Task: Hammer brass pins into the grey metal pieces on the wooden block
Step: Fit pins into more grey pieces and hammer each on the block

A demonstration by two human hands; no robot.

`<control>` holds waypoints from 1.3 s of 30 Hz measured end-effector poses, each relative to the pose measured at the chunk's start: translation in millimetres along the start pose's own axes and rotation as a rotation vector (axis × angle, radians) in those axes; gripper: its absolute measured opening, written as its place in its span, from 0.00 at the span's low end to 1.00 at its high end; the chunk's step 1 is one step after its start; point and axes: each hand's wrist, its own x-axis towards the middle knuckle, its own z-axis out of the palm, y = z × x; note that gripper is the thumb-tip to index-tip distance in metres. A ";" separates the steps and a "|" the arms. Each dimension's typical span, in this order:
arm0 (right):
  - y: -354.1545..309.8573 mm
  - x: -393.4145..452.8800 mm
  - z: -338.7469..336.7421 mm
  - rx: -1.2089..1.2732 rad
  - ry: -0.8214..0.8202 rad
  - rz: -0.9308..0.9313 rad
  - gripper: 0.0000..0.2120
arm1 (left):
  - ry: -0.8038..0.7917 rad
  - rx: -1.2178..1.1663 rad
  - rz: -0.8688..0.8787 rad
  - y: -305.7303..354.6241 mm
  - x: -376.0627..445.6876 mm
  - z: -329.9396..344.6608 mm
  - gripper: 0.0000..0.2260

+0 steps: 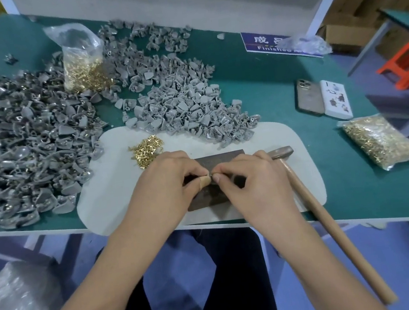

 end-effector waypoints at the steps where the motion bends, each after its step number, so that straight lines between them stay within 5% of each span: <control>1: 1.2 -1.7 0.9 0.025 0.018 -0.026 0.05 | -0.006 0.006 -0.001 0.7 0.2 -0.4 0.02; 4: 12.7 -8.4 -5.2 0.151 0.189 -0.036 0.08 | -0.016 0.032 -0.005 1.5 0.5 -1.7 0.01; 7: 45.9 -12.0 -20.5 -0.060 0.297 0.136 0.08 | -0.042 0.083 0.003 -0.2 2.2 -3.6 0.02; 12: 81.1 -21.6 -27.4 -0.309 -0.091 0.560 0.19 | -0.069 0.139 0.011 2.5 2.8 -3.5 0.02; 17: 75.7 -21.8 -43.3 -0.258 -0.067 0.492 0.18 | -0.076 0.104 -0.007 2.5 3.1 -3.7 0.01; 20: 56.4 -24.7 -59.0 0.115 0.049 0.371 0.16 | -0.117 0.131 -0.013 1.1 8.1 -6.4 0.01; 23: 24.3 -27.8 -59.7 0.360 -0.006 0.194 0.14 | -0.134 0.146 -0.009 0.6 11.9 -7.0 0.02; 27: 8.8 -32.1 -39.8 0.338 -0.102 0.122 0.18 | -0.101 0.156 0.002 0.0 10.4 -6.2 0.02; 34: 2.6 -29.6 -42.5 0.356 0.080 0.075 0.19 | -0.091 0.143 -0.010 0.7 10.1 -5.0 0.02; 39: -2.8 -34.9 -29.8 0.178 -0.035 0.104 0.19 | -0.092 0.150 -0.023 -3.7 10.1 -5.4 0.04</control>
